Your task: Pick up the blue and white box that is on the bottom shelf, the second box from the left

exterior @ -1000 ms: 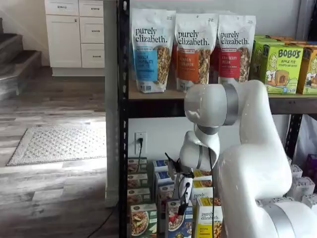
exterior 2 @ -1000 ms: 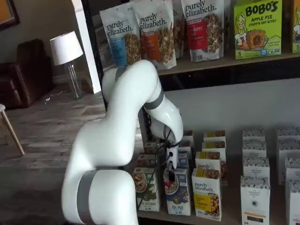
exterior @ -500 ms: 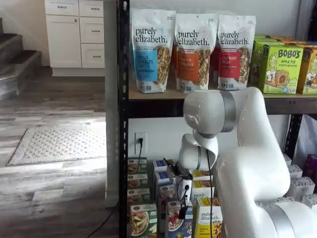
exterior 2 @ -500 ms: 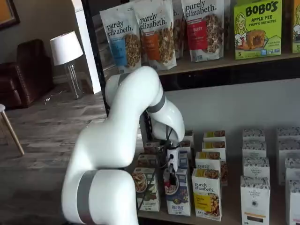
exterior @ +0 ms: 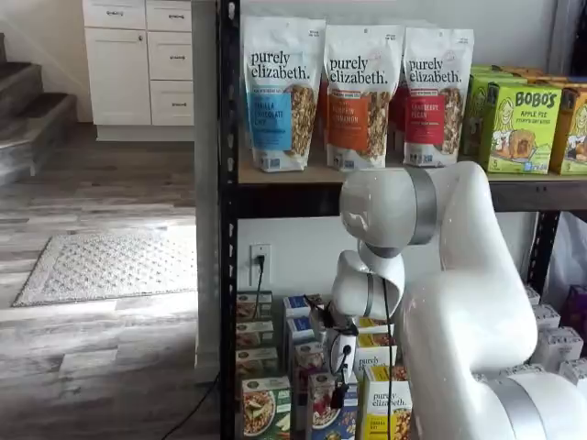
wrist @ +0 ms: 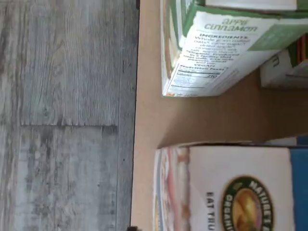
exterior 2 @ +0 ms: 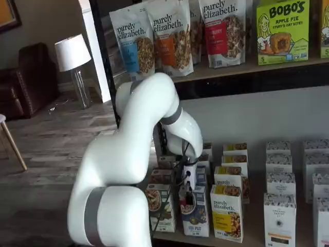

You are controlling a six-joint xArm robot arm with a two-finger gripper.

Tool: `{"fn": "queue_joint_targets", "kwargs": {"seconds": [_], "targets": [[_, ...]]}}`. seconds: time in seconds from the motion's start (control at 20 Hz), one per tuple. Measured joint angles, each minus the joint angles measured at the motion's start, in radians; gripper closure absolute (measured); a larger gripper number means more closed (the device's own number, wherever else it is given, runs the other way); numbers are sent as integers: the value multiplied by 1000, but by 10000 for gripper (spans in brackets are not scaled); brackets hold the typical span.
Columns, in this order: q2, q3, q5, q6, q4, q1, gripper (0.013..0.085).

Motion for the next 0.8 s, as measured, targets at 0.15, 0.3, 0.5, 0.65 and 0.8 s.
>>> {"fn": "queue_joint_targets", "kwargs": {"seconds": [0.15,0.3,0.5,0.65,0.8], "targets": [[-4,6,-3,-5,6,-1,250],[-8,10,2,-5,5,-1,290],[-15,23,-7,4,-5,1,330],[-20,31,-9,0,-1,1,330],[-27,41,-10,-8,7,0,330]]}}
